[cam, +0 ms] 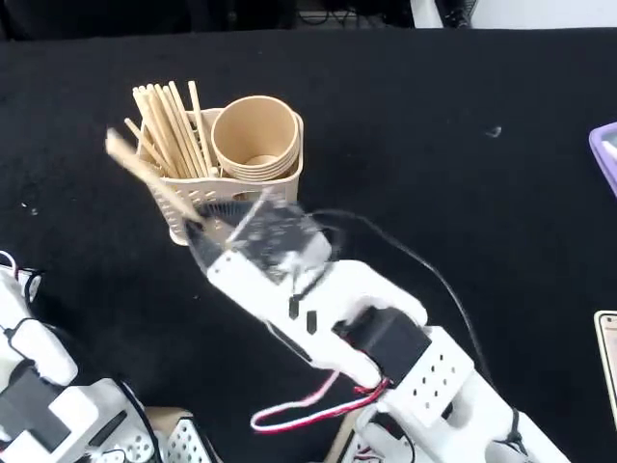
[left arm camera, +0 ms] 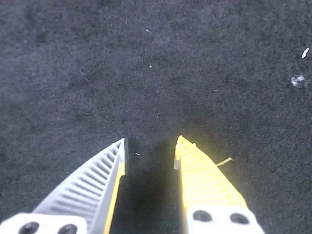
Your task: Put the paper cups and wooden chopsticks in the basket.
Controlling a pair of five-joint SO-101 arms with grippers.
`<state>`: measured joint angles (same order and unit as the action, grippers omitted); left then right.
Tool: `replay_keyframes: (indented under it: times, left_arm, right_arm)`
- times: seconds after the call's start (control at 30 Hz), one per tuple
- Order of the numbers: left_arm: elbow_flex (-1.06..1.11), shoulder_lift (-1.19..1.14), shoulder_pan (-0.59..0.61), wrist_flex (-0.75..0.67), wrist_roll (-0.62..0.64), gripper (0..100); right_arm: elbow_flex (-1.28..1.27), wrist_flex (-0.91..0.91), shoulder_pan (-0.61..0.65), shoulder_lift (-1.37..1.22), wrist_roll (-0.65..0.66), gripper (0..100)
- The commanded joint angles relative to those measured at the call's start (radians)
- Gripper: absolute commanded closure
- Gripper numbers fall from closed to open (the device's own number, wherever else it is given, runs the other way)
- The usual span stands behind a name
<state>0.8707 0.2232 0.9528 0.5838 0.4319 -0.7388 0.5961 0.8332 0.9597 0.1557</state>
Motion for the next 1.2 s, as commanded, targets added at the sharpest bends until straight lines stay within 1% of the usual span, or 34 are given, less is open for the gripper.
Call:
replay_keyframes:
  times: [0.0,0.07,0.13,0.23,0.37,0.5,0.6,0.63,0.73,0.77,0.8,0.97,1.0,1.07,1.13,1.17]
  left_arm:
    - [-0.053,0.011,-0.012,0.002,0.002,83]
    - [-0.051,0.011,-0.012,0.002,0.002,83]
    - [-0.051,0.009,-0.012,0.002,0.002,83]
    - [-0.051,0.011,-0.012,0.002,0.002,83]
    - [-0.051,0.011,-0.012,0.002,0.002,83]
    - [-0.053,0.011,-0.013,0.002,0.002,83]
    - [-0.053,0.011,-0.013,0.002,0.002,83]
    - [-0.053,0.011,-0.013,0.003,0.002,83]
    - [-0.051,0.011,-0.031,0.005,0.002,83]
    - [-0.050,0.012,-0.039,0.005,0.002,83]
    - [-0.050,0.012,-0.042,0.009,0.002,83]
    - [-0.082,0.058,-0.042,0.126,-0.006,83]
    - [-0.079,0.086,-0.045,0.144,-0.032,83]
    - [-0.051,0.164,-0.073,0.163,-0.089,83]
    - [0.018,0.284,-0.111,0.155,-0.123,83]
    - [0.061,0.364,-0.131,0.144,-0.135,83]
  right_arm:
    - [0.058,-0.456,-0.043,-0.053,-0.126,98.7]
    - [0.064,-0.597,-0.051,-0.133,-0.160,98.7]
    - [0.076,-0.720,-0.057,-0.229,-0.166,98.7]
    - [0.122,-0.850,-0.086,-0.380,-0.166,98.7]
    - [0.216,-0.876,-0.147,-0.549,-0.170,98.7]
    - [0.214,-0.875,-0.157,-0.633,-0.169,98.7]
    - [0.199,-0.813,-0.153,-0.638,-0.167,97.9]
    - [0.203,-0.778,-0.153,-0.634,-0.170,95.6]
    - [0.232,-0.660,-0.160,-0.615,-0.170,81.8]
    - [0.246,-0.615,-0.160,-0.604,-0.170,78.6]
    - [0.260,-0.575,-0.160,-0.587,-0.170,77.4]
    - [0.288,-0.440,-0.160,-0.433,-0.166,82.8]
    - [0.275,-0.399,-0.161,-0.377,-0.166,84.8]
    - [0.234,-0.275,-0.183,-0.245,-0.166,90.8]
    - [0.166,-0.129,-0.215,-0.088,-0.164,99.0]
    - [0.125,-0.069,-0.239,-0.015,-0.164,98.7]
